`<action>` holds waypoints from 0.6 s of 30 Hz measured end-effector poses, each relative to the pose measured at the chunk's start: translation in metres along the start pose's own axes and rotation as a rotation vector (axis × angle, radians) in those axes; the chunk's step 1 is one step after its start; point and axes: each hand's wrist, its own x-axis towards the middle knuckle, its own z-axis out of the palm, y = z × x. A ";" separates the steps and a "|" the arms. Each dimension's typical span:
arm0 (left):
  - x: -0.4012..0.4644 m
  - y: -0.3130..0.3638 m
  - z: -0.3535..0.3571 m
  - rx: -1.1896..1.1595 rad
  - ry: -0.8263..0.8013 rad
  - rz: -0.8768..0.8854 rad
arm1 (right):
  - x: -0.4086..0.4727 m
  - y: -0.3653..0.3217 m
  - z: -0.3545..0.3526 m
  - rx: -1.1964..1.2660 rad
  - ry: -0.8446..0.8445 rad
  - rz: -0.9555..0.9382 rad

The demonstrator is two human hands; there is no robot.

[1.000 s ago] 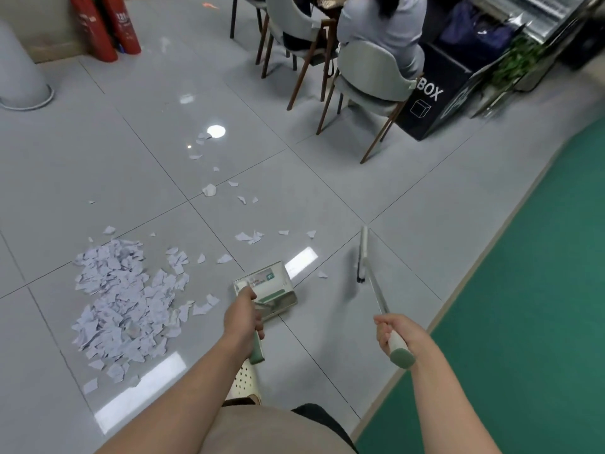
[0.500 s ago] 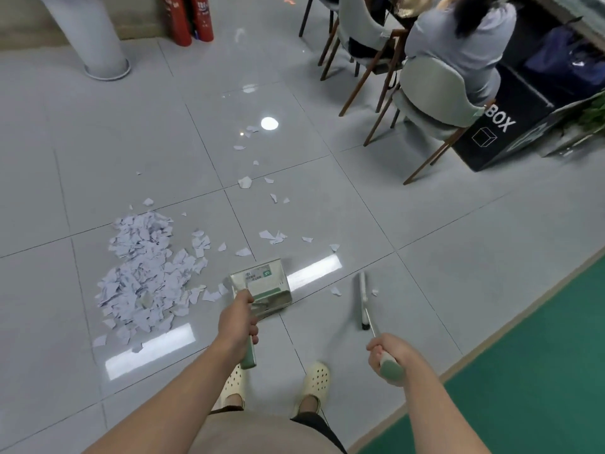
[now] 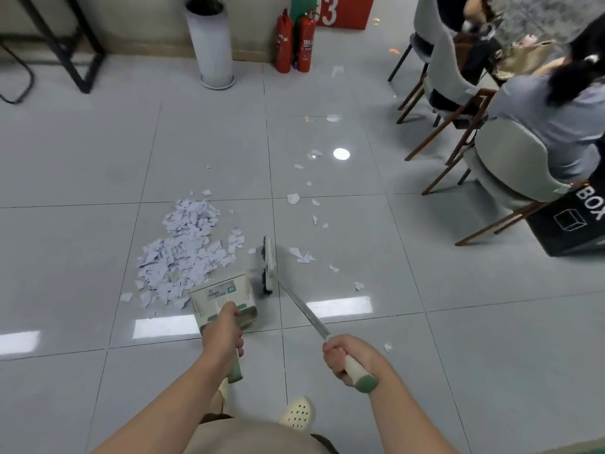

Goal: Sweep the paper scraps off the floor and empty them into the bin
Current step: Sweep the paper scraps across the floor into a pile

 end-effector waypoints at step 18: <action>0.000 0.000 0.099 0.069 -0.163 0.011 | -0.054 -0.038 -0.098 0.159 0.331 -0.262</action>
